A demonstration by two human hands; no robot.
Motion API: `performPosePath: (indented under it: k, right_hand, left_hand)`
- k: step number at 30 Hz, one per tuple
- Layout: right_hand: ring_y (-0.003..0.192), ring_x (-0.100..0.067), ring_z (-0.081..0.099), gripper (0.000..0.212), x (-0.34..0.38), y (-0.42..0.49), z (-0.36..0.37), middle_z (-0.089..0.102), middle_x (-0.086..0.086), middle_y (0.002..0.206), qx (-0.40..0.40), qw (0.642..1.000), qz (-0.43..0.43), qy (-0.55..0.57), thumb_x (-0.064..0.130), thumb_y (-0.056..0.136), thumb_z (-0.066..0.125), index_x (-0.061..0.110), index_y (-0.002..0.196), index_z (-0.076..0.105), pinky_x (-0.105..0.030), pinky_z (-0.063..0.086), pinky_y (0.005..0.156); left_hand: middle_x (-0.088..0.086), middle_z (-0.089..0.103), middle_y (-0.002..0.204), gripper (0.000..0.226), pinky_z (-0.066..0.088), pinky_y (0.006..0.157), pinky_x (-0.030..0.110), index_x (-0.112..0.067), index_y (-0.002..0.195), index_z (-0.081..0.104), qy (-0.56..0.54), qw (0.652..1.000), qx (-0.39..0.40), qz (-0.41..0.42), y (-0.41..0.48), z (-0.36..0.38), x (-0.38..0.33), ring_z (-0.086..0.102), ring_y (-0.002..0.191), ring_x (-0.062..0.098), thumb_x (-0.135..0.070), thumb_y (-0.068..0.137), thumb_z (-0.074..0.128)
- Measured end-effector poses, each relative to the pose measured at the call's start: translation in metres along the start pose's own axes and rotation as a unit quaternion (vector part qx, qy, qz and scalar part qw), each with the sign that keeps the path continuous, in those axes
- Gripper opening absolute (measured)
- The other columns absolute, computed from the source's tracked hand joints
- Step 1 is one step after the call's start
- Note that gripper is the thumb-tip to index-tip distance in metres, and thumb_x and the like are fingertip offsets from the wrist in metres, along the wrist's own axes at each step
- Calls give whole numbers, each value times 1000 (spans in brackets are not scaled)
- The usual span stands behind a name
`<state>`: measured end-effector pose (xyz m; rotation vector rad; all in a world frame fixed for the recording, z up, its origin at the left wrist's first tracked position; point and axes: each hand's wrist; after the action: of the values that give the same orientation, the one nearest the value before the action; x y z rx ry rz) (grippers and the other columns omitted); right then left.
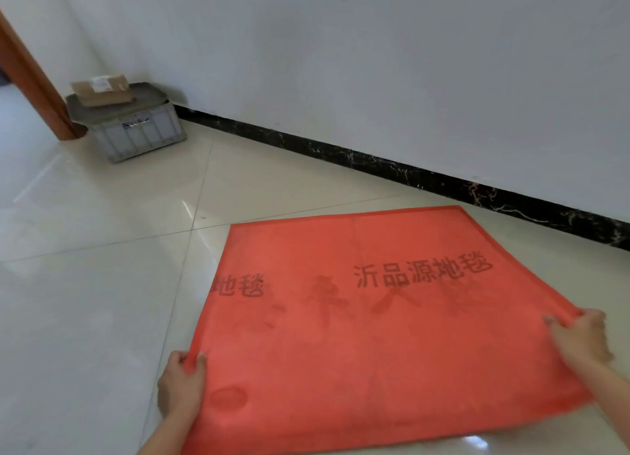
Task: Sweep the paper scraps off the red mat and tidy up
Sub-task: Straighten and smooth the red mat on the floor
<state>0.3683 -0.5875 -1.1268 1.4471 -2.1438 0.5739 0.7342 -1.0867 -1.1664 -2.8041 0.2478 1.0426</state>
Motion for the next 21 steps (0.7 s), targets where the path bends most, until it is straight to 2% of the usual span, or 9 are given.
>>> performPosePath:
  k: [9, 10, 12, 13, 14, 15, 16, 17, 21]
  right_hand:
    - [108, -57, 53, 58, 63, -16, 42, 50, -42, 119, 28, 999, -28, 26, 11, 81, 75, -17, 121, 43, -60, 44, 91]
    - [107, -58, 52, 66, 57, -5, 51, 51, -42, 120, 36, 998, -50, 34, 21, 79, 77, -17, 122, 44, -60, 43, 91]
    - [112, -58, 50, 100, 34, 28, 84, 50, -39, 125, 12, 998, -63, 16, 65, 66, 68, -11, 126, 44, -63, 42, 95]
    - [116, -58, 47, 107, 28, 41, 94, 48, -37, 128, 25, 997, -56, 38, 73, 63, 63, -9, 128, 43, -64, 40, 98]
    - [118, -58, 45, 97, 28, 44, 96, 47, -38, 130, 36, 997, -51, 47, 61, 70, 69, -11, 129, 42, -64, 38, 100]
    - [118, -59, 45, 78, 39, 34, 92, 47, -40, 129, 51, 998, -31, 22, 37, 79, 75, -14, 127, 42, -64, 37, 100]
    - [115, -60, 46, 63, 60, 13, 78, 47, -42, 126, 39, 999, -25, -4, 16, 83, 75, -16, 125, 43, -64, 37, 99]
    - [111, -60, 48, 56, 77, -7, 66, 49, -44, 123, 36, 999, -29, -17, 6, 82, 74, -18, 123, 44, -63, 39, 96]
    - [105, -58, 54, 57, 71, -3, 75, 53, -42, 117, 55, 997, -16, -48, 9, 79, 78, -14, 120, 44, -63, 46, 88]
  left_hand:
    - [22, 70, 94, 22, 44, 77, 37, -1, 91, 70, -32, 998, 0, -55, 42, -27, 28, 64, 94, 40, -22, 85, 70]
    - [21, 70, 93, 23, 45, 77, 37, 0, 91, 72, -34, 998, 3, -56, 45, -27, 33, 65, 92, 39, -23, 84, 72]
    - [20, 71, 89, 25, 52, 78, 39, -2, 88, 77, -22, 998, 6, -52, 50, -26, 48, 67, 87, 37, -26, 81, 75]
    - [18, 73, 87, 26, 54, 78, 40, -4, 88, 78, -10, 998, 6, -55, 52, -25, 56, 69, 86, 35, -29, 80, 75]
    - [17, 73, 87, 27, 55, 77, 40, -5, 88, 79, -3, 998, 4, -60, 54, -24, 63, 69, 85, 34, -31, 80, 76]
    - [17, 74, 87, 28, 55, 77, 39, -5, 88, 79, -3, 998, 1, -65, 54, -24, 68, 70, 85, 34, -31, 80, 76]
    - [18, 74, 87, 28, 54, 77, 38, -2, 89, 78, -10, 998, -1, -69, 54, -25, 68, 70, 86, 34, -29, 80, 76]
    - [21, 73, 88, 28, 52, 77, 37, 1, 90, 78, -20, 997, -3, -73, 53, -26, 65, 70, 87, 36, -25, 81, 76]
    - [26, 72, 88, 27, 48, 76, 36, 7, 91, 75, -57, 994, -15, -93, 55, -28, 59, 69, 90, 37, -18, 81, 77]
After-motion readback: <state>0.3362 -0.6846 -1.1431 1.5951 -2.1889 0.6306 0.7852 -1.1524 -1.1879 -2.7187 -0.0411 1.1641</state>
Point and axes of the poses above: each hand's wrist, its own y-axis towards the middle knuckle, its own z-axis out of the palm, x = y × z
